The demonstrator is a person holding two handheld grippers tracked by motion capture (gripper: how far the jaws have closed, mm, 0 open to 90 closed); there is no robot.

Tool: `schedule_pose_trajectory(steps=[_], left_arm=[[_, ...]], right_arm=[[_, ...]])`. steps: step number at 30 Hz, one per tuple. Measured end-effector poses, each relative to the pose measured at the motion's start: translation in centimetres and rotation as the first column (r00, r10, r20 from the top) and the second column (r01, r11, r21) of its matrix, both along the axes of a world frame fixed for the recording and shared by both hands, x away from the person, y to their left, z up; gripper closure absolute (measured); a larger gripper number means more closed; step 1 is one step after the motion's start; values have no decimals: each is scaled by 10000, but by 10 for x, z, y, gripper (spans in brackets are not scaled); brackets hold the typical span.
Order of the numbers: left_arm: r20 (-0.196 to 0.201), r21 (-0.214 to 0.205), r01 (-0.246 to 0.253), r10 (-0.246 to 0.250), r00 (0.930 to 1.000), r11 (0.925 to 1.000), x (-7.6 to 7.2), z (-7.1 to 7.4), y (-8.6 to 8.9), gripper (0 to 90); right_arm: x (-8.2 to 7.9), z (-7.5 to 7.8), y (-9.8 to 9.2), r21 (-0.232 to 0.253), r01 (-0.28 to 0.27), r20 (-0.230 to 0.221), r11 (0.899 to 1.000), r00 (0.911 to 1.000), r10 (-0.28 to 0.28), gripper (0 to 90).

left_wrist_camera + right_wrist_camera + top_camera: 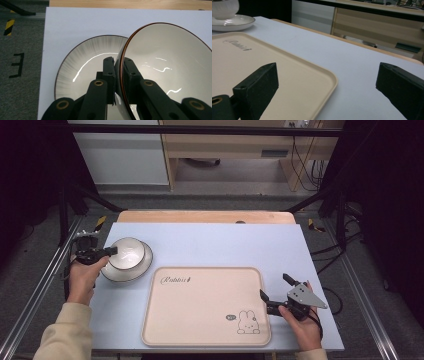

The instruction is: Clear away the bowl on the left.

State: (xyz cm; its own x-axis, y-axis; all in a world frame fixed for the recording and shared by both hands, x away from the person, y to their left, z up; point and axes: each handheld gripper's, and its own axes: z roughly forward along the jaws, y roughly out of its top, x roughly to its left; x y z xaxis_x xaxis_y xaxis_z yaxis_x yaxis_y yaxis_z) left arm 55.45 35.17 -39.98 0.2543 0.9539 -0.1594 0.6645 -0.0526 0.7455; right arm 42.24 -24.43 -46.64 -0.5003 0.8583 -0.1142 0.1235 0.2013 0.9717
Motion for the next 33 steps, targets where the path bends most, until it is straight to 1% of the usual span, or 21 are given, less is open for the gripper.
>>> schedule_pose_trajectory(steps=[1,4,8,12,17,19,21,23,25,27,28,33], left_arm=[[-17,72,66,-66,10000,10000,-1,1,-2,820],[23,169,230,-231,9997,9996,-2,3,-9,820],[91,51,504,-504,9987,9987,-2,5,-20,820],[24,41,763,-763,9971,9971,-2,4,-32,820],[179,-23,1112,-1111,9936,9938,-6,8,-44,819],[234,-85,1289,-1286,9914,9916,-8,10,-49,819],[176,-130,1443,-1441,9894,9894,-8,10,-53,820],[105,-280,1511,-1509,9885,9881,-8,8,-57,819],[56,-219,1615,-1614,9869,9866,-8,5,-63,819],[39,-65,1774,-1773,9841,9841,-8,5,-69,818],[52,-66,1810,-1810,9835,9835,-9,5,-71,818],[87,-95,2226,-2225,9749,9749,-12,5,-87,819]], right_arm=[[0,0,0,-27,107,95,9999,9999,-107,48],[-1,0,0,-59,151,234,9999,9996,-149,48],[-1,0,-1,-89,161,308,9998,9994,-159,48],[0,0,-1,-21,152,292,9999,9995,-152,48],[-1,1,1,-14,110,308,9999,9995,-110,48],[-1,1,1,-18,99,292,9999,9995,-99,48],[-1,1,1,47,95,277,9999,9996,-96,48],[-2,1,1,96,94,295,9999,9995,-97,48],[-2,2,0,84,88,315,9999,9995,-91,48],[-2,2,0,79,101,301,9999,9995,-103,48],[-2,2,0,90,107,290,9999,9995,-110,48],[-2,2,0,75,88,290,9999,9995,-90,49]])
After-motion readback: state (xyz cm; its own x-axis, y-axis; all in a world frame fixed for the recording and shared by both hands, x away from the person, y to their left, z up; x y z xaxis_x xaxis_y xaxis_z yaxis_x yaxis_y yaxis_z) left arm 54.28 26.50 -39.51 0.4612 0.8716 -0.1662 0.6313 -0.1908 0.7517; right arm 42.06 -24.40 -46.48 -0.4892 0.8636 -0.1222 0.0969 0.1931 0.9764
